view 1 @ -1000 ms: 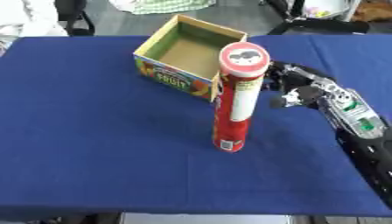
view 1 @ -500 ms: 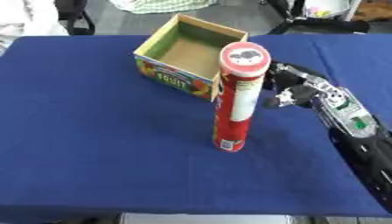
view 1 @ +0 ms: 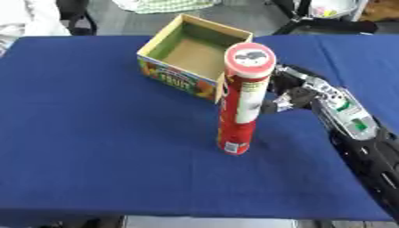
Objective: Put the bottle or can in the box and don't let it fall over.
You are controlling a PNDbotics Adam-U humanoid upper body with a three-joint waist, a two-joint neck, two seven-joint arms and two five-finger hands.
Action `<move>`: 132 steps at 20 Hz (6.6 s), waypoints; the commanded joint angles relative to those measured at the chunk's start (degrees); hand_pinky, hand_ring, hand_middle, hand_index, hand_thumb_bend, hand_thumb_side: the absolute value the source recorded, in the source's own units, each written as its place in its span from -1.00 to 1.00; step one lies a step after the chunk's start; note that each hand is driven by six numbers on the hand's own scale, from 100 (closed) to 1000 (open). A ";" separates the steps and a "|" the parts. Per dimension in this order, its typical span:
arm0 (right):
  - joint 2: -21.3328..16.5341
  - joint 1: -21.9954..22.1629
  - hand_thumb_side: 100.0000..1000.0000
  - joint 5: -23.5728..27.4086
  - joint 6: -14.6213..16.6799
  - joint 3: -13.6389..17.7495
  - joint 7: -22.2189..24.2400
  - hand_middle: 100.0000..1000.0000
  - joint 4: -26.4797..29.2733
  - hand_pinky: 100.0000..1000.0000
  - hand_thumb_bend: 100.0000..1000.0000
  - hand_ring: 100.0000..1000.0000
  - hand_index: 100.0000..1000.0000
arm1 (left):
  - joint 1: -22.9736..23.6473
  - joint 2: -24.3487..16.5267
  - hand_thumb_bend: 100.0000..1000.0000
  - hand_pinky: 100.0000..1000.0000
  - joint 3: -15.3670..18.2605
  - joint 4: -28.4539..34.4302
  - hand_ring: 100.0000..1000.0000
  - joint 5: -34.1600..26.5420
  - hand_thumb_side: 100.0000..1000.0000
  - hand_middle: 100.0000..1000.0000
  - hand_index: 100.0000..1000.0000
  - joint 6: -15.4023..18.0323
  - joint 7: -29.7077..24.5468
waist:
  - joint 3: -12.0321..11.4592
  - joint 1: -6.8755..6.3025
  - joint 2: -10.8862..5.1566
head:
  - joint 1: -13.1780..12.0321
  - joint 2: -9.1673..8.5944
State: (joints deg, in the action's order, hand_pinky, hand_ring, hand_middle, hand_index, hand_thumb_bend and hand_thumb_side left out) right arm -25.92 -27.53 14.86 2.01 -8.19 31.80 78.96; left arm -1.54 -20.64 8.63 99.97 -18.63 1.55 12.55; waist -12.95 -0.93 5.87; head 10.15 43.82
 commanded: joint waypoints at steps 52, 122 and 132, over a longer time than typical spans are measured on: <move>1.35 0.70 -1.00 5.79 -2.65 -2.63 -5.97 1.00 5.75 0.50 -0.14 0.93 -0.40 | -0.57 -1.01 -0.12 0.37 0.14 0.70 1.00 -0.28 0.74 0.78 0.64 0.00 -0.17 | -0.57 0.23 -0.13 | -0.38 0.30; 17.88 -30.64 -0.15 -30.71 -7.63 7.82 -33.37 1.00 -19.22 0.72 1.00 1.00 0.93 | -0.69 -0.24 -0.12 0.38 -0.41 0.49 1.00 -0.50 0.74 0.79 0.65 -0.20 -0.93 | -0.90 -0.92 0.87 | 1.32 0.30; 18.60 -30.27 -0.98 -28.00 -9.67 8.83 -38.70 0.86 -18.86 0.59 0.34 0.96 -0.14 | -0.56 -0.10 -0.12 0.38 -0.43 0.42 1.00 -0.53 0.75 0.79 0.65 -0.25 -1.06 | -0.95 -0.87 0.90 | 1.35 0.30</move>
State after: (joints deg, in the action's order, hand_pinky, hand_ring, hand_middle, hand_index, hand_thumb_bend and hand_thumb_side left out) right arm -6.88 -56.89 -14.01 -7.38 0.30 -5.67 59.20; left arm -1.81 -19.90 7.95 99.86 -18.93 1.18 11.74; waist -13.81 -1.62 7.42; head 11.53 43.82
